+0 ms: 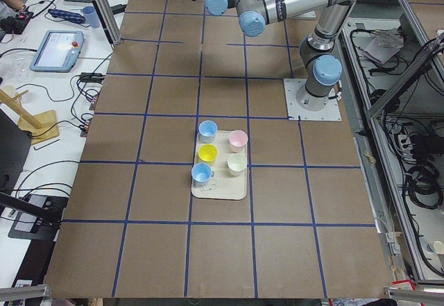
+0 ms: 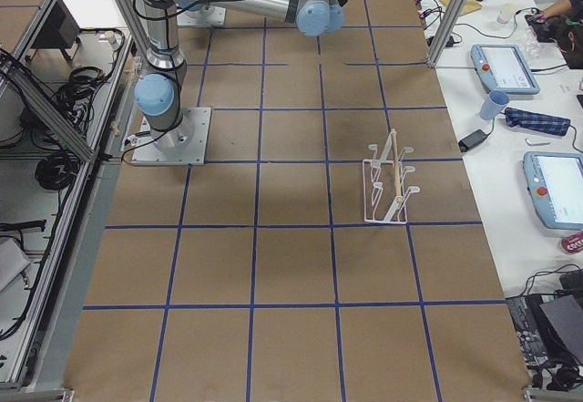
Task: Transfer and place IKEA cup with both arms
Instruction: 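Close the left gripper on the cup's open end beside the right gripper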
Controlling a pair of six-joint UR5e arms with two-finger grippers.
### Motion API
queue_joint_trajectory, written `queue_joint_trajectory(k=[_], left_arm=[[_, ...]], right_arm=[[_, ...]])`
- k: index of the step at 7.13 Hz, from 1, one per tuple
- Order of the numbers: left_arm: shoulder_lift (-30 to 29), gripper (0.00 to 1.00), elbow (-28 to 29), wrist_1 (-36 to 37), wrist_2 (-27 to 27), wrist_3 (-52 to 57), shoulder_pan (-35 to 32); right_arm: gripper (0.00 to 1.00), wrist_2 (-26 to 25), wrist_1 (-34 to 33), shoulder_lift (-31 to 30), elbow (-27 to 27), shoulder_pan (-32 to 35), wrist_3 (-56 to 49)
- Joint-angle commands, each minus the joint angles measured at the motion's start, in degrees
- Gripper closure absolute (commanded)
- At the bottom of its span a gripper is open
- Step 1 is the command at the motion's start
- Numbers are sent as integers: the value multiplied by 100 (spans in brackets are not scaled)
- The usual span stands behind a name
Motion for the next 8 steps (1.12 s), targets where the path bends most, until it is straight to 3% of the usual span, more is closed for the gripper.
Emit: queue_joint_trajectory(k=[1, 3, 4, 5, 6, 7, 8], left_arm=[[3, 65, 0, 0, -7, -64, -12], [3, 66, 0, 0, 1, -64, -12], [29, 70, 9, -9, 10, -91, -12], [29, 76, 0, 0, 10, -117, -12], [21, 84, 9, 0, 19, -117, -12], [21, 84, 9, 0, 10, -117, -12], [29, 85, 9, 0, 1, -117, -12]], right_arm=[[65, 7, 1, -6, 3, -1, 0], [62, -2, 44, -15, -6, -1, 0], [54, 7, 45, -6, -6, -1, 0], [29, 7, 71, -6, -6, 7, 0], [27, 7, 71, -6, -6, 7, 0], [27, 7, 71, -6, -6, 7, 0], [4, 7, 80, -6, 3, 7, 0]])
